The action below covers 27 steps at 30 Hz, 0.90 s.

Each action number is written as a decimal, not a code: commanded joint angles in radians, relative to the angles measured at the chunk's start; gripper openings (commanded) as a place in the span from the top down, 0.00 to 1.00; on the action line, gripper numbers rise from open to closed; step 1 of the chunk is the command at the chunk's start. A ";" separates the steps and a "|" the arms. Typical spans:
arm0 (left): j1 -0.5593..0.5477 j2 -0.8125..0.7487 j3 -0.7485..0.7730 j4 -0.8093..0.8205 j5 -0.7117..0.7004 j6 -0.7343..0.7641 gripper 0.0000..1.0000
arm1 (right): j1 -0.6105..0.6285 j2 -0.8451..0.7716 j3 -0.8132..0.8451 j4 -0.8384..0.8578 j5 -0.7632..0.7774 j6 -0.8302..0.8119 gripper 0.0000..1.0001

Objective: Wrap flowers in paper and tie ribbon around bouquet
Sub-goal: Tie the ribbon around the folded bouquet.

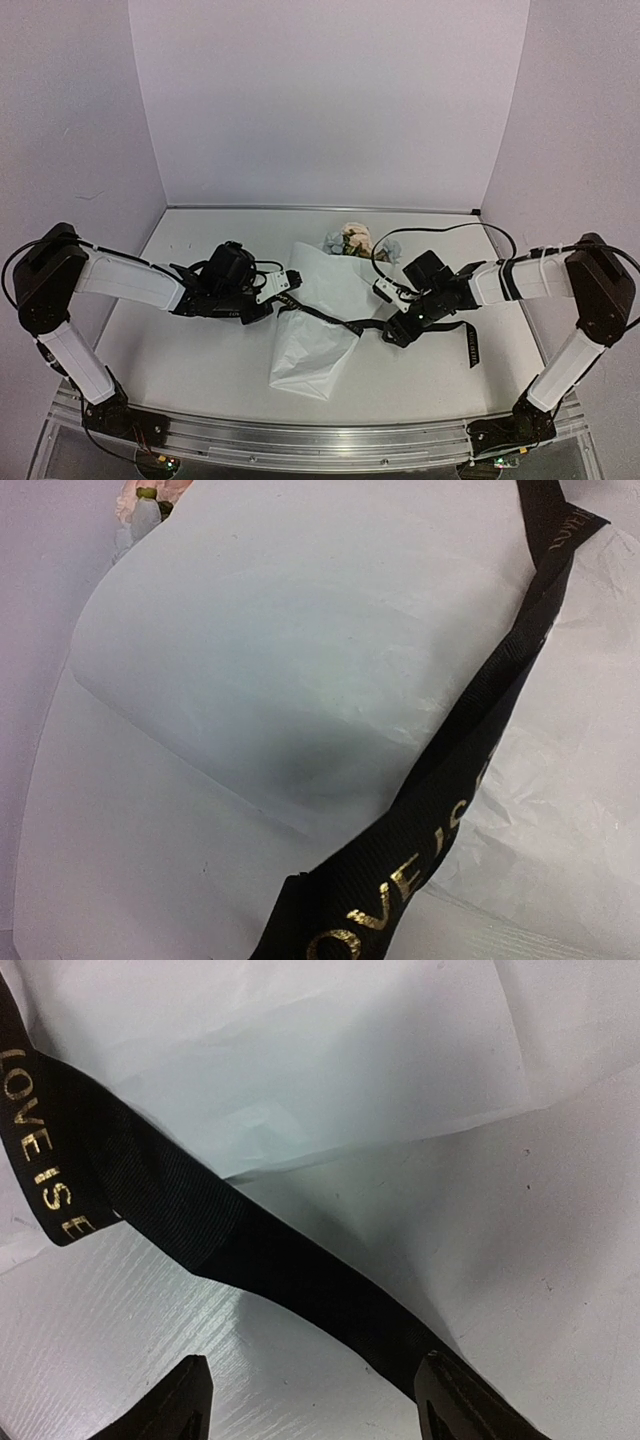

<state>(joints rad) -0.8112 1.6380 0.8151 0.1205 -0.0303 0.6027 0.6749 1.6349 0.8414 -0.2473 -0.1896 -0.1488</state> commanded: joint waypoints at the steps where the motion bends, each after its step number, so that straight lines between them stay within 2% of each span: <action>1: -0.002 -0.057 -0.006 -0.010 -0.011 -0.017 1.00 | 0.026 0.036 0.063 0.009 0.041 -0.019 0.28; 9: -0.003 -0.061 -0.004 -0.006 -0.004 -0.017 1.00 | 0.069 0.097 0.075 0.091 0.169 -0.004 0.29; 13: -0.002 -0.065 -0.007 -0.001 0.001 -0.018 1.00 | 0.069 0.117 0.070 0.118 0.190 0.036 0.35; 20: -0.002 -0.059 -0.014 0.014 -0.010 -0.047 1.00 | 0.070 0.111 0.032 0.158 0.239 0.095 0.69; 25: -0.003 -0.062 -0.019 0.049 -0.035 -0.198 1.00 | 0.069 0.065 -0.014 0.167 0.257 0.135 0.97; 27: -0.003 -0.072 -0.032 0.068 -0.037 -0.287 1.00 | 0.069 0.042 -0.034 0.168 0.264 0.179 1.00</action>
<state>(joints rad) -0.8112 1.6148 0.8010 0.1193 -0.0441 0.4923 0.7414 1.7412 0.8460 -0.0964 0.0330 -0.0433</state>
